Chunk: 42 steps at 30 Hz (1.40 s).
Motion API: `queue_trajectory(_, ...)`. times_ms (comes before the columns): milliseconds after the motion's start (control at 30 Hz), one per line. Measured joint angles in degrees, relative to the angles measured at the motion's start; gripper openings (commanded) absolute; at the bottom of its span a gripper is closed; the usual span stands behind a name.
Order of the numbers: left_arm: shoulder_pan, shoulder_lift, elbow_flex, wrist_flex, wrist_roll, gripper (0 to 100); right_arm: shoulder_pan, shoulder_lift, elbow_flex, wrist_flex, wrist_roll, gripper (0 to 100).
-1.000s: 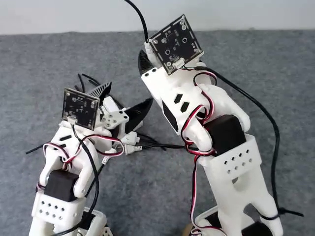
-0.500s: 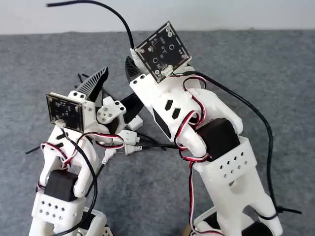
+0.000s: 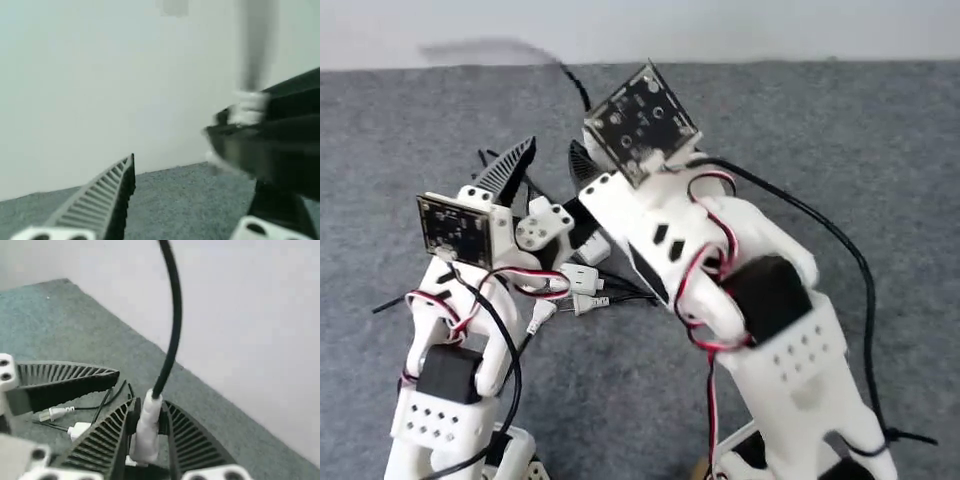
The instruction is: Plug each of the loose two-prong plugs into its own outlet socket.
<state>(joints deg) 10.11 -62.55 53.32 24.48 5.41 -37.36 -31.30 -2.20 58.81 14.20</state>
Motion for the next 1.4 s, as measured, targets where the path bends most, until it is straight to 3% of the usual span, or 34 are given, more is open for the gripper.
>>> queue_trajectory(733, -4.31, 0.09, 6.77, -4.22, -1.85, 36, 0.09, -4.66, 0.0, 14.33, 0.09, 0.7)
queue_trajectory(900, -10.02, 0.0, 10.46, -4.22, -5.1, 36, 0.09, -4.66, 0.53, 19.96, 0.09, 0.7)
queue_trajectory(1000, -15.12, 0.09, 12.66, -3.43, -5.8, 36, 0.09, -4.75, 5.27, 18.99, 0.09, 0.7)
queue_trajectory(1167, -20.57, 0.09, 14.24, 0.97, -5.8, 36, 0.09, -4.66, 21.45, 8.44, 0.26, 0.7)
queue_trajectory(1400, -29.27, 0.09, 14.24, 3.52, -5.8, 36, 0.09, 5.01, 25.85, 3.69, 10.2, 0.7)
